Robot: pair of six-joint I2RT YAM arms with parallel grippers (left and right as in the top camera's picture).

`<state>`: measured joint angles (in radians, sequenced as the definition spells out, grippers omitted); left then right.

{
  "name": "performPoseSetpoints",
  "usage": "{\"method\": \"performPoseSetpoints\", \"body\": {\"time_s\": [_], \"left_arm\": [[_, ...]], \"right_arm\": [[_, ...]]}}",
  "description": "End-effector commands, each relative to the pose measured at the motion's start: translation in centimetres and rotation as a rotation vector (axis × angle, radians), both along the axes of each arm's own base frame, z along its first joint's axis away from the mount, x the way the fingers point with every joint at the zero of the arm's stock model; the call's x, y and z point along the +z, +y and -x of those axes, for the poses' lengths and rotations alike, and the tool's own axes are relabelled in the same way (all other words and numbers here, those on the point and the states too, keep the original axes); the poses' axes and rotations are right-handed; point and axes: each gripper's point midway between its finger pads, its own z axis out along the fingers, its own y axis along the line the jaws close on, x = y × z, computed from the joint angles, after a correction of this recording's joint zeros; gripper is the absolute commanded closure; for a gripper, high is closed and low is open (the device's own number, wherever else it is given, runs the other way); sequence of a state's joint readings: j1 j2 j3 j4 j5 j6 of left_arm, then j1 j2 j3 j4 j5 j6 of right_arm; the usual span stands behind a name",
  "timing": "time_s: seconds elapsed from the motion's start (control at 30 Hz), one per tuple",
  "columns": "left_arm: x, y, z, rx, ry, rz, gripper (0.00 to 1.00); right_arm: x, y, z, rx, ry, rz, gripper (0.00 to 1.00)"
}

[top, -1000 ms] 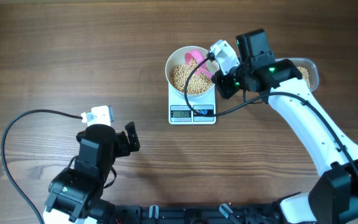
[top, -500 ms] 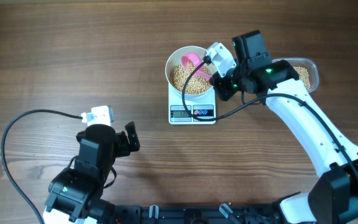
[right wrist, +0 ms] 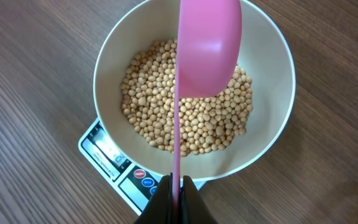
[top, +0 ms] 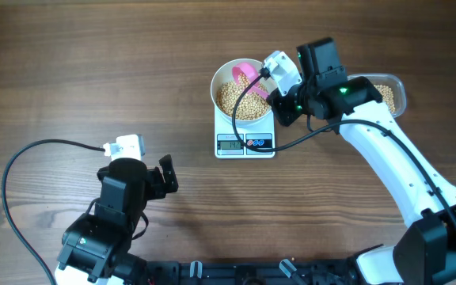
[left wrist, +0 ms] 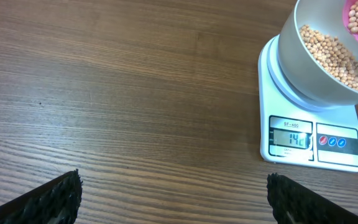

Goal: Scoop item into bowl and weigh 150g on scale

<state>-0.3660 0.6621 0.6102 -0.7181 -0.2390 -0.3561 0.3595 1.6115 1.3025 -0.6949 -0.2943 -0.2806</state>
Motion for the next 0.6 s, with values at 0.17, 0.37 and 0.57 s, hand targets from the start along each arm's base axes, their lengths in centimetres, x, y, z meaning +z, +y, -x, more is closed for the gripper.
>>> {"method": "performPoseSetpoints", "body": {"time_s": [0.17, 0.37, 0.57], "left_arm": [[-0.2, 0.4, 0.0, 0.008, 0.0, -0.018, 0.0], [-0.2, 0.4, 0.0, 0.008, 0.0, -0.018, 0.0], [-0.2, 0.4, 0.0, 0.008, 0.0, -0.018, 0.0]], "right_arm": [[2.3, 0.5, -0.3, -0.002, -0.042, -0.041, 0.96], [1.8, -0.4, -0.5, 0.062, -0.102, 0.062, 0.96], [1.8, 0.0, -0.4, 0.056, -0.099, 0.059, 0.96]]}}
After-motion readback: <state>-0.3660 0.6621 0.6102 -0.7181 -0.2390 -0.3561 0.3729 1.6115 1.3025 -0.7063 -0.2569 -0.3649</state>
